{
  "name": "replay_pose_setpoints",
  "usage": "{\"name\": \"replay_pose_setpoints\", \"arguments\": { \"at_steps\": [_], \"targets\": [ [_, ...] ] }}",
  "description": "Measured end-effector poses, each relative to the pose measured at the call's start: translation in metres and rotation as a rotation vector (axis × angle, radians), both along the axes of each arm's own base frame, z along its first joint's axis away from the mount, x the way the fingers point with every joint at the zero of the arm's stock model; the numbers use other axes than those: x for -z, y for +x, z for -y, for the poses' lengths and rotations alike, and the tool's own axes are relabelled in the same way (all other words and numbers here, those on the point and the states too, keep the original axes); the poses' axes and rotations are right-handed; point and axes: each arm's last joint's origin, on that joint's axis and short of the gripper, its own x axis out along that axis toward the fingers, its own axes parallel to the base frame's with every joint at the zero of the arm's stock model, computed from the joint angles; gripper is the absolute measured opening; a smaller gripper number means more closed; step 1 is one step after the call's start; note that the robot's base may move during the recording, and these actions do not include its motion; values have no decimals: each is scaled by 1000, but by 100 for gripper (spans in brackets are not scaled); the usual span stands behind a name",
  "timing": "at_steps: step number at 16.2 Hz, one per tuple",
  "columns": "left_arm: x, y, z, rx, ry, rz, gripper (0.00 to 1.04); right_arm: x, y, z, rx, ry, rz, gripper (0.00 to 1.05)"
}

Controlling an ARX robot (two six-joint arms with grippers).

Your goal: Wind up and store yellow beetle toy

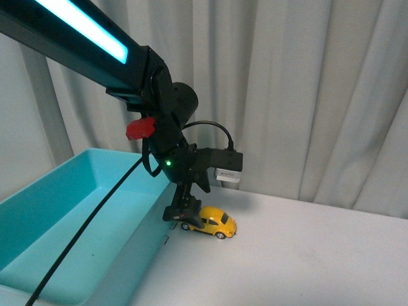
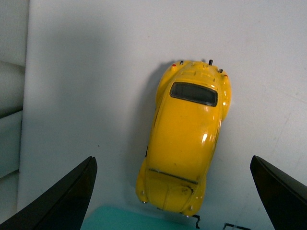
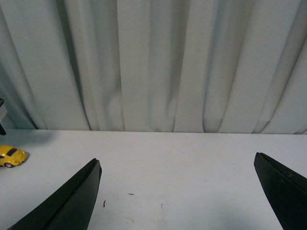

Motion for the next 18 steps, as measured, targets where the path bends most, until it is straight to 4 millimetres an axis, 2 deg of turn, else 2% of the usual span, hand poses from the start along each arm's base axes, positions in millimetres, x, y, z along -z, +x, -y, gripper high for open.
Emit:
{"name": "replay_pose_setpoints", "arguments": {
  "at_steps": [11, 13, 14, 15, 18],
  "targets": [
    [-5, 5, 12, -14, -58, 30, 98, 0, 0, 0, 0, 0, 0, 98],
    [12, 2, 22, 11, -23, -12, 98, 0, 0, 0, 0, 0, 0, 98],
    [12, 2, 23, 24, -12, -7, 93, 0, 0, 0, 0, 0, 0, 98],
    [14, 1, 28, 39, -15, -14, 71, 0, 0, 0, 0, 0, 0, 98],
    [16, -1, 38, 59, -29, -19, 41, 0, 0, 0, 0, 0, 0, 98]
  ]
}}
